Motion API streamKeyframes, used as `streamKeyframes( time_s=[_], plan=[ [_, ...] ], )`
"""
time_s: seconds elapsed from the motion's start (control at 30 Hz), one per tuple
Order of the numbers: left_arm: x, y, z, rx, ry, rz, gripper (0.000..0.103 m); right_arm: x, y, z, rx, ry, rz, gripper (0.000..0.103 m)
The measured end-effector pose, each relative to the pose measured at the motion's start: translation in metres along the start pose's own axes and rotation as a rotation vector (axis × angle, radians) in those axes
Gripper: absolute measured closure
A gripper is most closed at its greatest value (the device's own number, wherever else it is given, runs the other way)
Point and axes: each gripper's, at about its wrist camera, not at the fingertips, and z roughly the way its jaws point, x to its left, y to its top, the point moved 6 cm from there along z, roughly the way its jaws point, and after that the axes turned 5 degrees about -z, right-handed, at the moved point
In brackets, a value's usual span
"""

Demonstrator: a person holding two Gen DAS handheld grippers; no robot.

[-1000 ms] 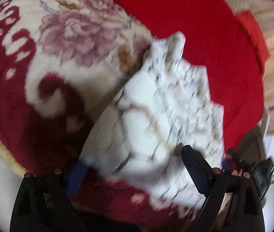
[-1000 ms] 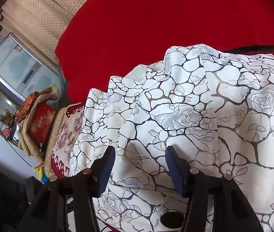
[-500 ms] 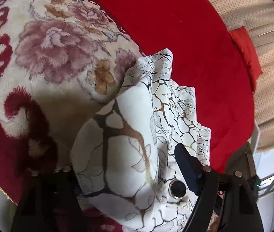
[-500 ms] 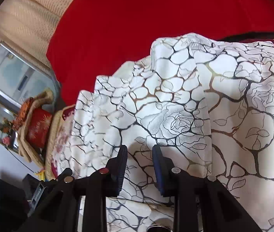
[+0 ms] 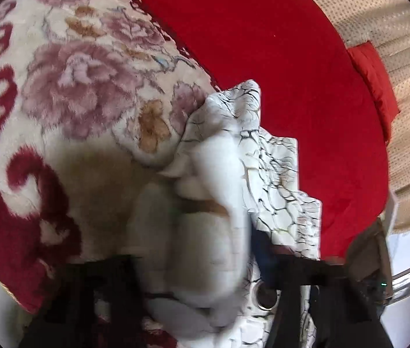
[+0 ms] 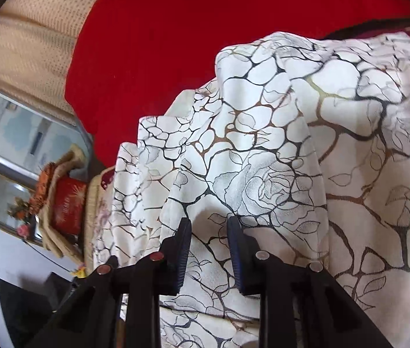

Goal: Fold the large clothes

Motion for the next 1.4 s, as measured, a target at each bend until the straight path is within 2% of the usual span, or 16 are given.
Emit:
streamKeyframes(
  time_s=[0.13,0.27,0.33,0.43,0.53,0.63,0.7,0.73,0.77,0.8,0.9,0.97,1.13,1.23,1.33,1.4],
  plan=[
    [-0.016,0.005,-0.004,-0.006,-0.001,0.076,0.078,0.000,0.010,-0.020,-0.057,0.035,0.011,0.071],
    [-0.056,0.000,-0.026,-0.083,0.009,0.253,0.082,-0.025,0.017,-0.027,-0.055,-0.044,0.059,0.071],
    [-0.084,-0.006,-0.037,-0.117,0.010,0.366,0.082,-0.043,0.012,-0.014,0.036,-0.034,0.115,0.072],
    [-0.135,-0.029,-0.054,-0.176,0.007,0.598,0.083,-0.049,0.015,-0.019,0.044,0.029,0.157,0.072],
    [-0.178,-0.066,-0.060,-0.204,0.016,0.812,0.083,-0.052,0.021,-0.036,0.001,0.086,0.183,0.071],
    [-0.211,-0.114,-0.055,-0.187,0.000,1.000,0.084,-0.061,0.034,-0.064,-0.072,0.157,0.204,0.071],
    [-0.223,-0.148,-0.047,-0.162,-0.003,1.109,0.086,-0.071,0.042,-0.083,-0.123,0.204,0.232,0.066],
    [-0.228,-0.173,-0.039,-0.138,-0.006,1.189,0.086,-0.075,0.045,-0.089,-0.139,0.226,0.244,0.053],
    [-0.228,-0.191,-0.032,-0.116,-0.005,1.246,0.087,-0.083,0.048,-0.098,-0.161,0.254,0.268,0.031],
    [-0.226,-0.208,-0.024,-0.090,-0.002,1.292,0.087,-0.088,0.050,-0.103,-0.180,0.271,0.286,0.026],
    [-0.208,-0.246,0.007,0.019,0.027,1.361,0.088,-0.108,0.056,-0.117,-0.220,0.314,0.322,0.026],
    [-0.201,-0.251,0.013,0.020,0.038,1.380,0.088,-0.122,0.057,-0.116,-0.208,0.294,0.346,0.026],
    [-0.204,-0.243,0.003,0.016,0.002,1.371,0.088,-0.137,0.058,-0.091,-0.092,0.255,0.387,0.025],
    [-0.204,-0.247,-0.007,0.014,-0.020,1.364,0.088,-0.116,0.067,-0.077,-0.070,0.238,0.312,0.017],
    [-0.196,-0.251,-0.011,0.003,-0.033,1.378,0.088,-0.095,0.083,-0.065,-0.036,0.259,0.231,0.015],
    [-0.195,-0.250,-0.011,0.005,-0.041,1.379,0.088,-0.076,0.089,-0.050,-0.015,0.232,0.163,0.011]
  ],
)
